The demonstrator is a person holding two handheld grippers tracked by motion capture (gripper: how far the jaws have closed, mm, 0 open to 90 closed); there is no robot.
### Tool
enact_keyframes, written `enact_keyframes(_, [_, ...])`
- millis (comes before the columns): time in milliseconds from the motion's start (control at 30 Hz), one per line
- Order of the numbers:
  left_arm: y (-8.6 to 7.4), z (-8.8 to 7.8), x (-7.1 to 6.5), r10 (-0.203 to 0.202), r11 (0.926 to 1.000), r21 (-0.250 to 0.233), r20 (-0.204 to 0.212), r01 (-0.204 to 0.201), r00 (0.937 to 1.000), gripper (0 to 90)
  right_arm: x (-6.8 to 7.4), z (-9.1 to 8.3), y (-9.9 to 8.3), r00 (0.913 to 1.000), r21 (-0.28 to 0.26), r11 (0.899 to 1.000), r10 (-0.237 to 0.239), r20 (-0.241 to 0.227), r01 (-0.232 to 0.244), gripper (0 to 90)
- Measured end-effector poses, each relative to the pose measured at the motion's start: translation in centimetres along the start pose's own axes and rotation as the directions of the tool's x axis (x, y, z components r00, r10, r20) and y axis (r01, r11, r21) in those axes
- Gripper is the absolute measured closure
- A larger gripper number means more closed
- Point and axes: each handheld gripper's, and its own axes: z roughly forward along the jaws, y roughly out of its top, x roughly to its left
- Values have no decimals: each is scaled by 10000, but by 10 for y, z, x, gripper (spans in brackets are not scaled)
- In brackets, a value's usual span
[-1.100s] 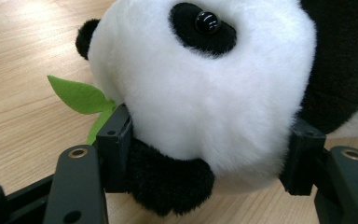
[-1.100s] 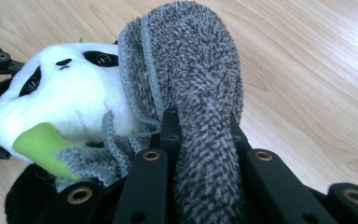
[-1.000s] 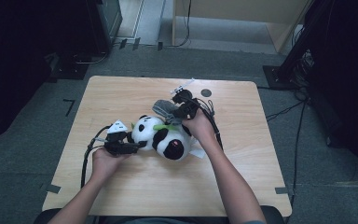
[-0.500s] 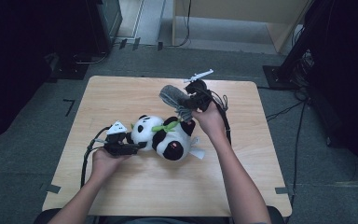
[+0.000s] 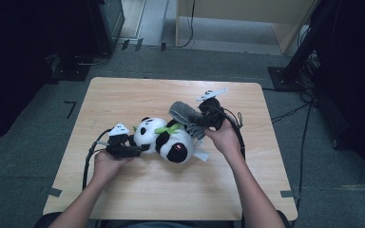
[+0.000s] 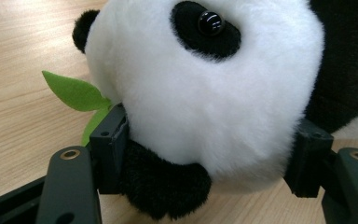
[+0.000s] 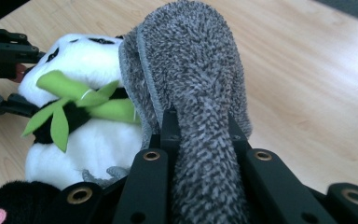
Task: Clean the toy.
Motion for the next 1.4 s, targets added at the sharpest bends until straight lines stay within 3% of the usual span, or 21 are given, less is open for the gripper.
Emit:
enact_keyframes(233, [0, 0, -1, 20, 10000, 45, -32, -20, 10000, 312, -5, 2, -19, 9983, -635, 9971, 391, -439, -418, 768])
enact_keyframes(467, [1, 0, -2, 188, 9998, 88, -138, -187, 9997, 323, -20, -1, -37, 9940, -984, 9910, 836, -706, -904, 772])
enact_keyframes(733, [1, 0, -3, 222, 9997, 115, -145, -220, 9996, 321, -30, -3, -50, 9957, -1140, 9893, 880, -273, -906, 778])
enact_keyframes(800, [1, 0, -2, 266, 9995, 147, -111, -265, 9996, 321, -35, -3, -54, 9951, -913, 9909, 991, 21, -985, 778])
enact_keyframes(1000, [0, 0, -2, 338, 9993, 146, -107, -336, 9994, 320, -47, 5, -62, 9929, -511, 9917, 1184, 103, -1177, 775])
enact_keyframes(1267, [-2, -1, -3, 385, 9992, 66, -176, -384, 9991, 316, -58, -18, -57, 9853, -1589, 9741, 1677, 313, -1608, 776])
enact_keyframes(1400, [-2, -1, -4, 434, 9990, 79, -261, -432, 9987, 315, -50, -30, -46, 9896, -2128, 9671, 1439, 58, -1393, 775])
